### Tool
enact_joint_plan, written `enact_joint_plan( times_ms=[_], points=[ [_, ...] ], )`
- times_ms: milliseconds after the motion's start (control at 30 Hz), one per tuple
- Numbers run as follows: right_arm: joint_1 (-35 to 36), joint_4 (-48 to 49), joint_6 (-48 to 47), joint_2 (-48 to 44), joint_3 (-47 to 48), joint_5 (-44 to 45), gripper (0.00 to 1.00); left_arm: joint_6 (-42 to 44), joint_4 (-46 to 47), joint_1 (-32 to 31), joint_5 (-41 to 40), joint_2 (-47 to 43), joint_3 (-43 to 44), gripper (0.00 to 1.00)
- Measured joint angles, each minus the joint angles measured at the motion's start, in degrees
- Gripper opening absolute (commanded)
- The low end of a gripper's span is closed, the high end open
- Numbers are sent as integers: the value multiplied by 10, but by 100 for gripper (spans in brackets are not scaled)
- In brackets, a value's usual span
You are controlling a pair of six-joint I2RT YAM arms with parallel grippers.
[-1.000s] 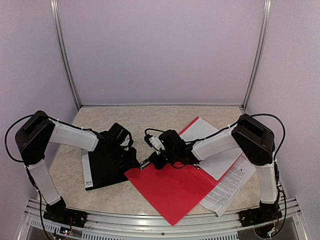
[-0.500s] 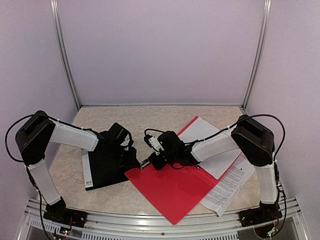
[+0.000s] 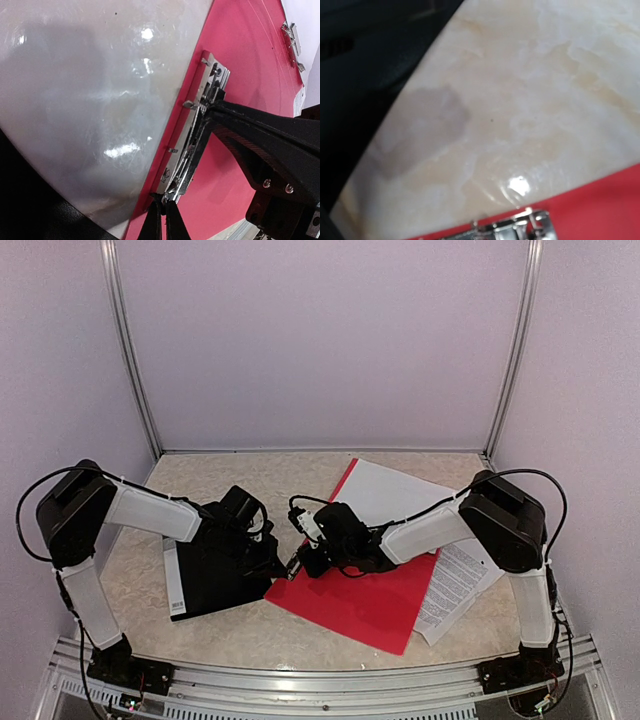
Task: Put the files into the folder
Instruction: Open the spring clip on the folder at the center of the board.
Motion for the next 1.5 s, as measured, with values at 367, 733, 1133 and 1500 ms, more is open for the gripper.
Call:
enact_joint_plan(
  times_ms=[367,733,1133,1500],
  points=[
    [12,-31,3,-21,2,7,3,11,-37,-9,-5,-24,-4,0],
    [2,-181,37,-72,0,9,32,-24,-36,-30,-18,-50,-16,0],
    [-21,-194,49,-81,-8,-26,27,-37,-19,-42,-31,-11,13,15],
    [-49,-223,-26,-91,-11,-72,24,1,-17,-47,-44,-56,13,45]
  ],
)
